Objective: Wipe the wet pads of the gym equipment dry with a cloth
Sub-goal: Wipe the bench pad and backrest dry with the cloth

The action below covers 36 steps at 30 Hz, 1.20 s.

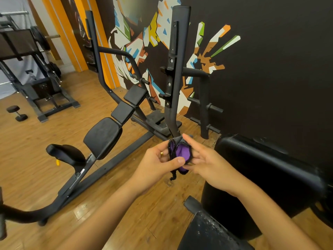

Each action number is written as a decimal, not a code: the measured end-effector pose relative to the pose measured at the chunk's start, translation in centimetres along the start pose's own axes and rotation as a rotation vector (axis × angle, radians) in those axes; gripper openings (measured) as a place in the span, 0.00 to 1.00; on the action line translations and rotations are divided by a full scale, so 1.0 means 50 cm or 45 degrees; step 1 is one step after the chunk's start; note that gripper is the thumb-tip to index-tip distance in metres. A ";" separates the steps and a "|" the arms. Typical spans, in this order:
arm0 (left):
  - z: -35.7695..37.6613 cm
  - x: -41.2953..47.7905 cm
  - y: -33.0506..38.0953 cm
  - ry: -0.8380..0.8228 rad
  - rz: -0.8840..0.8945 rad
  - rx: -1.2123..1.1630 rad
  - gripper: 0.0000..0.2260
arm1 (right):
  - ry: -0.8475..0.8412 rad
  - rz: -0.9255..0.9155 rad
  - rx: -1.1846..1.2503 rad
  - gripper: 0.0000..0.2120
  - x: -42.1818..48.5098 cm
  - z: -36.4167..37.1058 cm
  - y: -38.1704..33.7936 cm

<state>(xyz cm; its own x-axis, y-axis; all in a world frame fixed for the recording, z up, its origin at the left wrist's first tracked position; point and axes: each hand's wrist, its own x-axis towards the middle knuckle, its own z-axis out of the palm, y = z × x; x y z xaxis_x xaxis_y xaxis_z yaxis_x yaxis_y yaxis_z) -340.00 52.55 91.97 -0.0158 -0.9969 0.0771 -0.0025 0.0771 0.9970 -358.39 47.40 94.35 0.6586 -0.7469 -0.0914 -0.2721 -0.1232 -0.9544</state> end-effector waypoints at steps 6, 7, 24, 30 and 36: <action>-0.010 0.003 -0.012 0.237 -0.006 -0.014 0.14 | 0.013 -0.070 0.107 0.30 0.001 -0.005 0.000; -0.013 0.002 -0.012 0.263 -0.020 -0.072 0.13 | 0.061 -0.088 0.115 0.28 -0.001 -0.008 0.000; -0.033 -0.048 0.018 0.105 -0.250 -0.612 0.21 | 0.293 -0.077 0.418 0.20 -0.010 0.023 0.048; -0.028 -0.067 0.019 0.132 -0.017 -0.061 0.26 | 0.103 -0.065 0.112 0.34 -0.023 0.028 0.032; -0.038 -0.075 0.022 0.107 -0.127 -0.608 0.23 | -0.048 -0.061 0.198 0.36 -0.034 0.016 0.026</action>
<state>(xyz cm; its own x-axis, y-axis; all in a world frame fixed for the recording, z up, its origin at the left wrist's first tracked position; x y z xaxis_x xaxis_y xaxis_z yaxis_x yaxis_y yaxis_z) -338.06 56.32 92.80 0.0418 -0.9984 -0.0382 0.4590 -0.0148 0.8883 -359.29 49.04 93.03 0.6951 -0.7170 -0.0529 -0.1301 -0.0531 -0.9901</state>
